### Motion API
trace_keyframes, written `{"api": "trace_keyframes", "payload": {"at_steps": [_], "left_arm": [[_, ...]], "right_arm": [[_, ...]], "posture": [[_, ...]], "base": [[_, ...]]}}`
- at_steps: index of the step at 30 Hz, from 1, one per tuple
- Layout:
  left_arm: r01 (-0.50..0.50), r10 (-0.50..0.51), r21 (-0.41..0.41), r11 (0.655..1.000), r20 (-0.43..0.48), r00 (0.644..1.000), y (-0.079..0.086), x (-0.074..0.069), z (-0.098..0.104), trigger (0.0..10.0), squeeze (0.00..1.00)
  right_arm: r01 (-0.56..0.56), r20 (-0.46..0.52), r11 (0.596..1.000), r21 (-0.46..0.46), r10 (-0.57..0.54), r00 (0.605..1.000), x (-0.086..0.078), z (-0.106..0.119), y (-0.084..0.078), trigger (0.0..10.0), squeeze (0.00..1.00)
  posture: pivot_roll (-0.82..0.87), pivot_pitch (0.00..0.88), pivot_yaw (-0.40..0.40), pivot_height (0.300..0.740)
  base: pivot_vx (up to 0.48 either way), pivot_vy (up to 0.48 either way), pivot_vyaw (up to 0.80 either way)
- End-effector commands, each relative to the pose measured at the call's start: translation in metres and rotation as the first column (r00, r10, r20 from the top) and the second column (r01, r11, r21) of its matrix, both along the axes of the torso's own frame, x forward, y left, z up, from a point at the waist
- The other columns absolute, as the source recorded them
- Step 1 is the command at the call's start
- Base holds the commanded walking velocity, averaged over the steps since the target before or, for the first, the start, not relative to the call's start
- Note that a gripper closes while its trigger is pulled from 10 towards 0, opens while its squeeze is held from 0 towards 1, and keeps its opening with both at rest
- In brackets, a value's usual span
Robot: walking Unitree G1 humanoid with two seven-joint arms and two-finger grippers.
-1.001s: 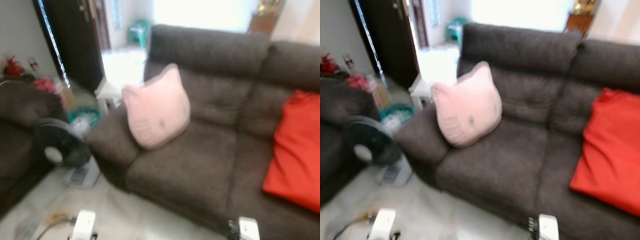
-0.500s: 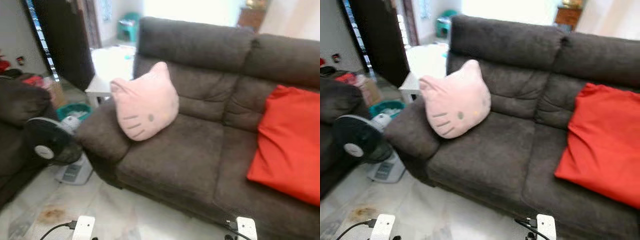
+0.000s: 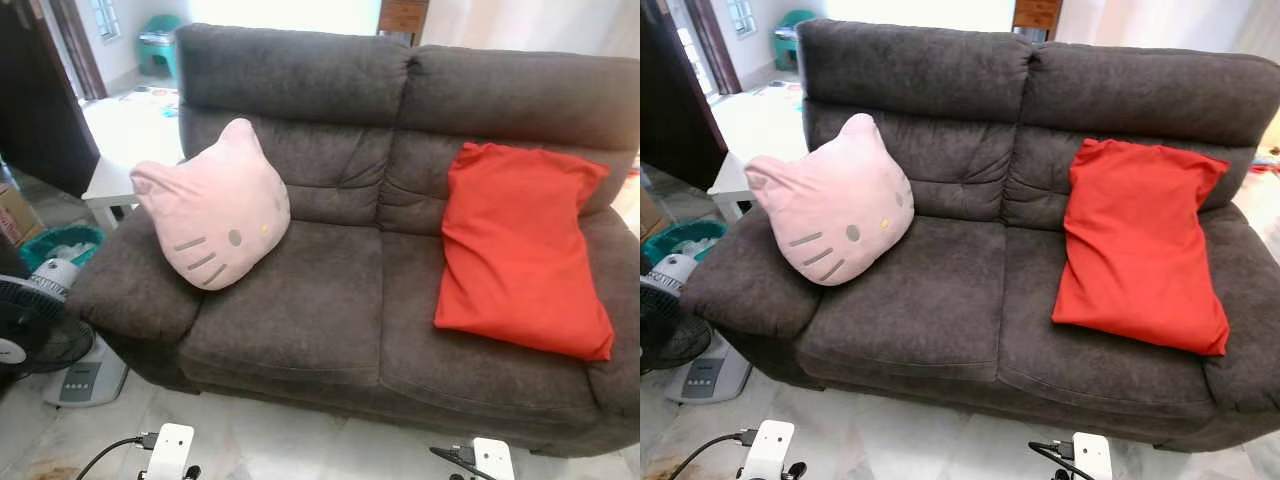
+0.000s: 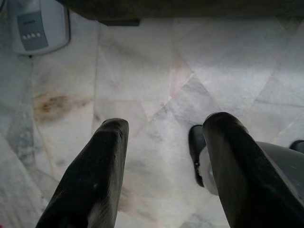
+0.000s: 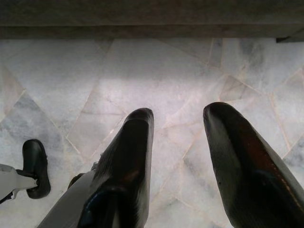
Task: Move the pillow to the sofa from floor
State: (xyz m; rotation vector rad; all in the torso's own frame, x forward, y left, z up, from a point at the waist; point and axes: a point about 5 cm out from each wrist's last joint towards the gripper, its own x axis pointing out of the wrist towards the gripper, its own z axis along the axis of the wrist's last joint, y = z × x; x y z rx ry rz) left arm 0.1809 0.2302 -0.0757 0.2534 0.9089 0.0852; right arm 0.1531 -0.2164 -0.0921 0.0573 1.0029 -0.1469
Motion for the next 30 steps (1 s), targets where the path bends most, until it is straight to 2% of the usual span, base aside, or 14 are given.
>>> {"api": "trace_keyframes", "payload": {"at_steps": [1, 4, 8, 10, 15, 17, 27, 30], "left_arm": [[0.004, -0.004, 0.0, 1.0, 0.001, 1.0, -0.0027, -0.0001, -0.0007, 10.0, 0.0], [0.023, -0.023, 0.001, 1.0, -0.002, 1.0, -0.0049, -0.0015, -0.0017, 10.0, 0.0], [0.035, -0.035, 0.002, 0.999, 0.001, 0.999, -0.0062, -0.0027, -0.0022, 10.0, 0.0], [0.002, -0.002, -0.015, 1.0, 0.003, 1.0, -0.0061, -0.0039, -0.0029, 10.0, 0.0], [0.031, -0.031, -0.001, 1.0, -0.005, 1.0, -0.0067, -0.0067, -0.0041, 10.0, 0.0], [-0.023, 0.023, -0.011, 1.0, 0.0, 1.0, -0.0038, -0.0088, -0.0045, 10.0, 0.0], [0.019, -0.019, 0.001, 1.0, 0.003, 1.0, -0.0035, -0.0084, -0.0038, 10.0, 0.0], [0.019, -0.019, -0.001, 1.0, 0.001, 1.0, -0.0038, -0.0088, -0.0041, 10.0, 0.0]], "right_arm": [[0.004, -0.001, 1.0, -0.005, -0.004, 1.0, 0.0001, 0.0005, -0.0026, 10.0, 0.0], [0.002, -0.002, 1.0, -0.006, -0.002, 1.0, 0.0002, 0.0006, -0.0028, 10.0, 0.0], [0.002, -0.002, 1.0, -0.008, -0.002, 1.0, 0.0002, 0.0007, -0.0033, 10.0, 0.0], [0.002, -0.003, 1.0, -0.009, -0.002, 1.0, 0.0002, 0.0008, -0.0037, 10.0, 0.0], [0.001, -0.005, 1.0, -0.012, -0.001, 1.0, -0.0003, 0.0006, -0.0042, 10.0, 0.0], [-0.002, -0.007, 1.0, -0.012, 0.002, 1.0, -0.0002, 0.0006, -0.004, 10.0, 0.0], [0.0, -0.007, 1.0, -0.013, 0.0, 1.0, -0.0008, 0.0003, -0.0037, 10.0, 0.0], [-0.001, -0.009, 1.0, -0.015, 0.0, 1.0, -0.0012, 0.0002, -0.0039, 10.0, 0.0]], "posture": [[0.17, 0.0, -0.071, 0.74], [0.17, 0.0, -0.072, 0.74], [0.17, 0.0, -0.075, 0.74], [0.17, 0.0, -0.075, 0.74], [0.17, 0.0, -0.076, 0.74], [0.17, 0.0, -0.076, 0.74], [0.16, 0.0, -0.072, 0.74], [0.16, 0.0, -0.072, 0.74]], "base": [[0.0, -0.424, -0.71], [0.0, 0.0, -0.71], [0.0, -0.46, -0.71], [0.0, 0.0, -0.71], [0.0, 0.0, -0.71], [0.0, 0.0, -0.71], [0.0, 0.0, -0.71], [0.0, -0.48, -0.71]]}}
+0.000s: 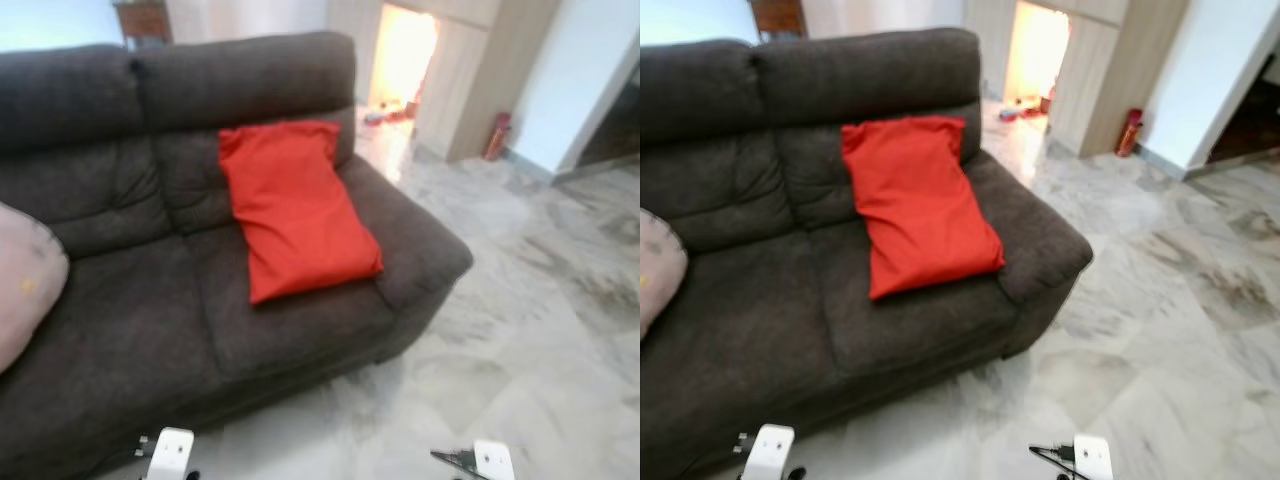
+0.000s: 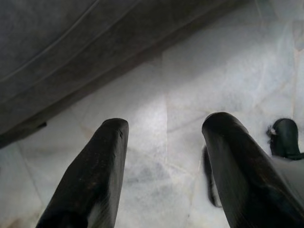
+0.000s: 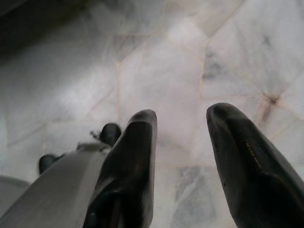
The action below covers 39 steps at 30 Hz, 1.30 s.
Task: Move the pillow to the sofa from floor
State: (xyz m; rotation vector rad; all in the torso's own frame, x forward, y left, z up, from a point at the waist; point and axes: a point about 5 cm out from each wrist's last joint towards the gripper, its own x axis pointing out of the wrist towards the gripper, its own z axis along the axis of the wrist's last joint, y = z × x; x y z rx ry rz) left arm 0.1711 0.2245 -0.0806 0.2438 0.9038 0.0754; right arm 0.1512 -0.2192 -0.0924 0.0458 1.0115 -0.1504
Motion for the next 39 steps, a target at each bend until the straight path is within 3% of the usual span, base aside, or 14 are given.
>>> {"api": "trace_keyframes", "payload": {"at_steps": [1, 3, 7, 12, 27, 30, 39], "left_arm": [[0.008, -0.008, 0.006, 1.0, -0.004, 1.0, 0.0018, 0.0006, 0.0006, 10.0, 0.0], [-0.017, 0.017, -0.008, 1.0, -0.001, 1.0, 0.0016, -0.0002, 0.0001, 10.0, 0.0], [0.029, -0.029, 0.003, 1.0, 0.0, 1.0, 0.0006, 0.0015, 0.0009, 10.0, 0.0], [-0.025, 0.025, -0.021, 0.999, 0.001, 1.0, 0.0012, -0.0009, -0.0002, 10.0, 0.0], [0.023, -0.023, -0.007, 1.0, 0.0, 1.0, 0.0026, 0.0005, 0.001, 10.0, 0.0], [-0.018, 0.018, -0.018, 1.0, 0.002, 1.0, 0.003, -0.0006, 0.0004, 10.0, 0.0], [0.001, -0.001, -0.023, 1.0, 0.001, 1.0, 0.0025, 0.0011, 0.001, 10.0, 0.0]], "right_arm": [[0.001, 0.0, 1.0, -0.005, -0.001, 1.0, 0.0006, 0.0004, -0.0011, 10.0, 0.0], [0.001, -0.001, 1.0, -0.006, -0.001, 1.0, 0.0005, 0.0004, -0.0013, 10.0, 0.0], [-0.001, -0.001, 1.0, -0.007, 0.001, 1.0, 0.0006, 0.0005, -0.0015, 10.0, 0.0], [-0.001, 0.0, 1.0, -0.006, 0.001, 1.0, 0.0005, 0.0004, -0.0011, 10.0, 0.0], [0.004, -0.001, 1.0, -0.002, -0.004, 1.0, 0.0002, -0.0001, 0.0005, 10.0, 0.0], [0.002, -0.001, 1.0, -0.003, -0.002, 1.0, 0.0004, 0.0, 0.0003, 10.0, 0.0], [0.01, 0.003, 1.0, -0.002, -0.01, 1.0, 0.0014, 0.0005, 0.0001, 10.0, 0.0]], "posture": [[0.16, 0.0, -0.072, 0.74], [0.16, 0.0, -0.072, 0.74], [0.16, 0.0, -0.072, 0.74], [0.16, 0.0, -0.069, 0.74], [0.15, 0.0, -0.061, 0.74], [0.15, 0.0, -0.061, 0.74], [0.14, 0.0, -0.061, 0.74]], "base": [[0.0, -0.439, -0.71], [0.0, 0.0, -0.71], [0.0, 0.0, -0.7], [0.0, -0.184, -0.7], [0.0, -0.216, -0.7], [0.0, 0.0, -0.7], [0.0, 0.0, -0.7]]}}
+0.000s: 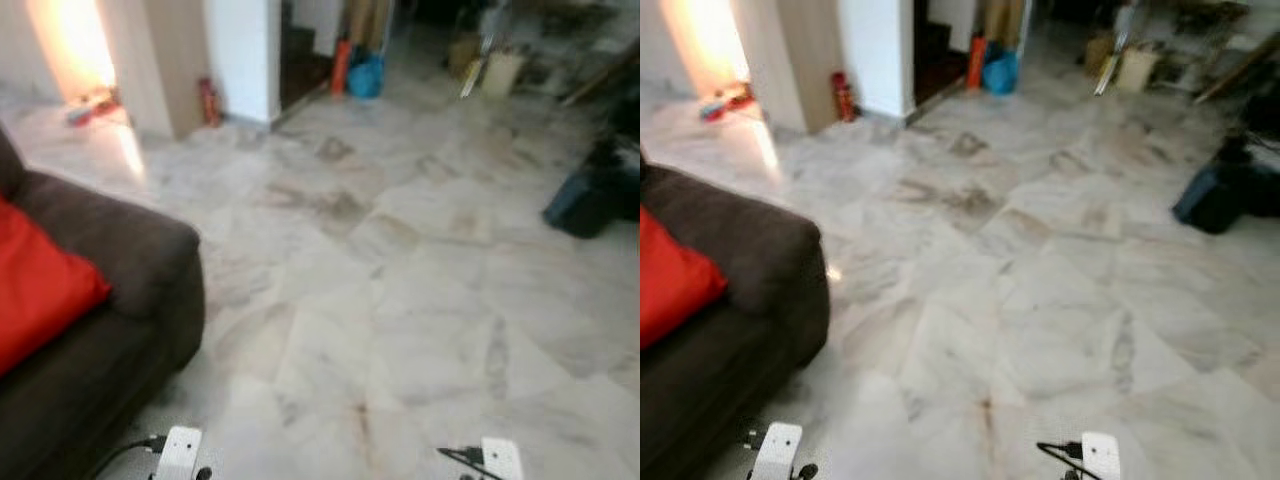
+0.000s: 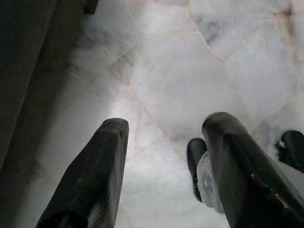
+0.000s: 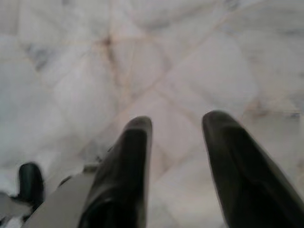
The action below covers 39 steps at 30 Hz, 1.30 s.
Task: Move the pillow to the sofa from floor
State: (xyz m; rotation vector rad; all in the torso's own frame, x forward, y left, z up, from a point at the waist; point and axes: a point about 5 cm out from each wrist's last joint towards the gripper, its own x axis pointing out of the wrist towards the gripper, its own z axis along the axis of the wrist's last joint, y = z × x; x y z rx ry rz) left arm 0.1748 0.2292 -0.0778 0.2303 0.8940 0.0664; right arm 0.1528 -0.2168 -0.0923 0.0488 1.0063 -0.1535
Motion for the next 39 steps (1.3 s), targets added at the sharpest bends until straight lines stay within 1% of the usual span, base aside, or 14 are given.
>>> {"api": "trace_keyframes", "payload": {"at_steps": [1, 3, 8, 12, 21, 23, 26, 28, 30, 32, 39], "left_arm": [[-0.003, 0.003, -0.009, 1.0, -0.008, 1.0, -0.0023, -0.0025, -0.0018, 10.0, 0.0], [0.0, 0.0, -0.017, 1.0, -0.009, 1.0, -0.0025, -0.002, -0.0017, 10.0, 0.0], [0.016, -0.016, 0.0, 1.0, -0.007, 1.0, -0.0015, -0.001, -0.0009, 10.0, 0.0], [-0.016, 0.016, -0.019, 1.0, -0.008, 1.0, -0.0013, -0.0022, -0.0015, 10.0, 0.0], [0.006, -0.006, -0.003, 1.0, -0.009, 1.0, -0.0007, -0.001, -0.0008, 10.0, 0.0], [0.012, -0.012, 0.017, 1.0, -0.008, 1.0, -0.0003, -0.0006, -0.0005, 10.0, 0.0], [0.003, -0.003, 0.009, 1.0, -0.012, 1.0, -0.0007, -0.0011, -0.001, 10.0, 0.0], [-0.014, 0.014, -0.003, 1.0, -0.01, 1.0, -0.0007, -0.0018, -0.0013, 10.0, 0.0], [-0.007, 0.007, 0.001, 1.0, -0.011, 1.0, -0.0007, -0.0016, -0.0012, 10.0, 0.0], [-0.008, 0.008, -0.022, 1.0, -0.012, 1.0, -0.0018, -0.0017, -0.0015, 10.0, 0.0], [-0.016, 0.016, -0.036, 0.999, -0.004, 1.0, -0.0023, -0.0015, -0.0014, 10.0, 0.0]], "right_arm": [[0.005, -0.003, 1.0, -0.003, -0.005, 1.0, 0.0, 0.0004, -0.0024, 10.0, 0.0], [0.005, -0.003, 1.0, -0.005, -0.005, 1.0, 0.0003, 0.0005, -0.0024, 10.0, 0.0], [0.005, -0.005, 1.0, -0.004, -0.005, 1.0, 0.0004, 0.0004, -0.002, 10.0, 0.0], [0.005, -0.005, 1.0, -0.003, -0.005, 1.0, 0.0004, 0.0004, -0.0018, 10.0, 0.0], [0.001, -0.003, 1.0, -0.002, -0.001, 1.0, 0.0011, 0.0006, -0.0013, 10.0, 0.0], [-0.005, -0.004, 1.0, -0.002, 0.005, 1.0, 0.0012, 0.0007, -0.0016, 10.0, 0.0], [-0.006, -0.004, 1.0, -0.002, 0.006, 1.0, 0.0011, 0.0007, -0.0018, 10.0, 0.0], [-0.007, -0.004, 1.0, -0.002, 0.007, 1.0, 0.0011, 0.0007, -0.0017, 10.0, 0.0], [-0.006, -0.003, 1.0, -0.001, 0.006, 1.0, 0.0012, 0.0007, -0.0017, 10.0, 0.0], [0.0, 0.001, 1.0, 0.0, 0.0, 1.0, 0.0014, 0.0009, -0.0017, 10.0, 0.0], [0.0, 0.0, 1.0, -0.002, 0.0, 1.0, 0.0014, 0.0008, -0.0018, 10.0, 0.0]], "posture": [[0.14, 0.0, -0.06, 0.74], [0.13, 0.0, -0.058, 0.74], [0.13, 0.0, -0.057, 0.74], [0.13, 0.0, -0.057, 0.74], [0.14, 0.0, -0.066, 0.74], [0.14, 0.0, -0.068, 0.74], [0.14, 0.0, -0.067, 0.74], [0.14, 0.0, -0.067, 0.74], [0.14, 0.0, -0.067, 0.74], [0.14, 0.0, -0.066, 0.74], [0.14, 0.0, -0.066, 0.74]], "base": [[0.0, 0.0, -0.69], [0.0, 0.0, -0.69], [0.0, -0.056, -0.69], [0.0, -0.07, -0.69], [0.0, 0.0, -0.69], [0.0, -0.48, -0.68], [0.0, -0.48, -0.68], [0.0, 0.0, -0.68], [0.0, 0.0, -0.67], [0.0, 0.0, 0.0], [0.0, 0.0, 0.0]]}}
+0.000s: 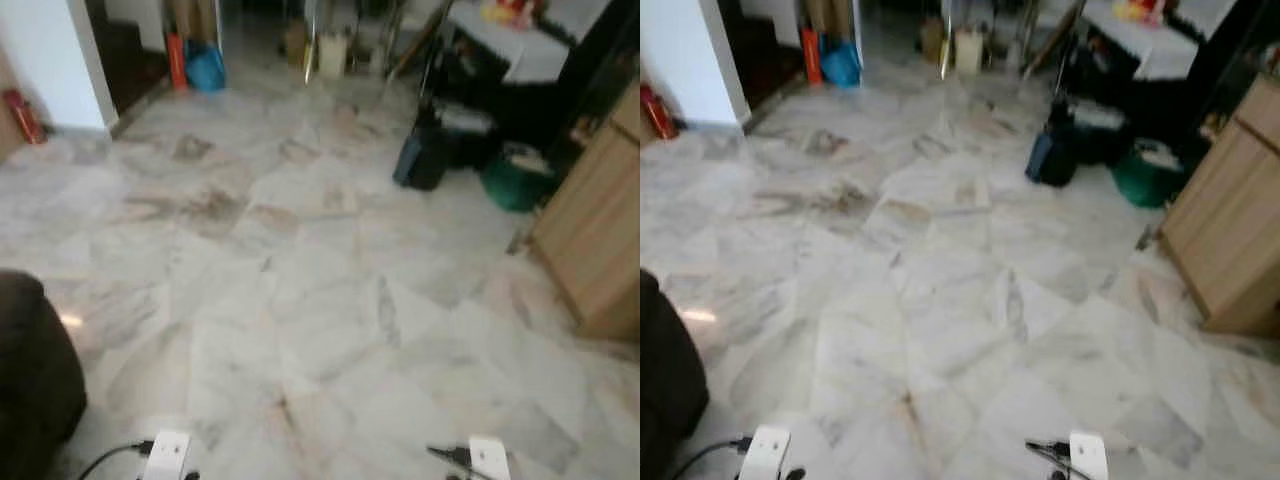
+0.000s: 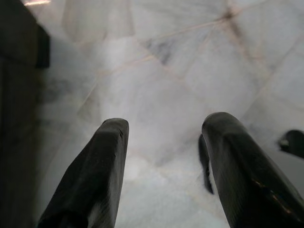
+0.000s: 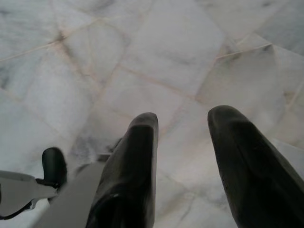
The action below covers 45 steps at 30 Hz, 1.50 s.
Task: Move the pillow to the sofa from floor
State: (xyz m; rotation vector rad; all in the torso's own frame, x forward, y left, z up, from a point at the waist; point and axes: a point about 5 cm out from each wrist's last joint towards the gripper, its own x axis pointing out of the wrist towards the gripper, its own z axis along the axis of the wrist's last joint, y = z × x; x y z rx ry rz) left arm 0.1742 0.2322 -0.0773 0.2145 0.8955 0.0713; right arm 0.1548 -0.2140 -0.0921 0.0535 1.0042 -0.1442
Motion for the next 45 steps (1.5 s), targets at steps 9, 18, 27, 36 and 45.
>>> {"api": "trace_keyframes", "payload": {"at_steps": [9, 18, 27, 36, 45], "left_arm": [[0.008, -0.009, -0.032, 0.999, -0.024, 1.0, -0.006, -0.002, -0.003, 10.0, 0.0], [0.025, -0.026, -0.03, 0.999, -0.039, 0.999, -0.001, -0.002, -0.002, 10.0, 0.0], [0.009, -0.01, -0.031, 0.999, -0.029, 1.0, 0.005, -0.001, 0.0, 10.0, 0.0], [-0.018, 0.017, -0.049, 0.999, -0.026, 1.0, 0.008, 0.0, 0.002, 10.0, 0.0], [-0.107, 0.105, -0.12, 0.987, -0.017, 0.994, 0.008, -0.002, 0.0, 10.0, 0.0]], "right_arm": [[0.006, 0.001, 1.0, -0.007, -0.006, 1.0, -0.001, 0.0, -0.004, 10.0, 0.0], [0.028, 0.012, 1.0, 0.011, -0.028, 1.0, 0.0, 0.0, 0.001, 10.0, 0.0], [0.027, 0.01, 0.999, 0.022, -0.027, 1.0, 0.002, -0.001, 0.008, 10.0, 0.0], [0.009, 0.017, 0.999, 0.033, -0.009, 1.0, 0.004, 0.0, 0.012, 10.0, 0.0], [0.037, 0.023, 0.998, 0.045, -0.038, 0.999, 0.004, -0.001, 0.013, 10.0, 0.0]], "posture": [[0.15, 0.0, -0.053, 0.74], [0.14, 0.0, -0.014, 0.74], [0.14, 0.0, -0.005, 0.74], [0.13, 0.0, -0.009, 0.74], [0.1, 0.0, -0.005, 0.74]], "base": [[0.0, 0.0, 0.0], [0.0, 0.0, 0.0], [0.0, 0.0, 0.0], [0.0, 0.0, 0.0], [0.0, 0.0, 0.0]]}}
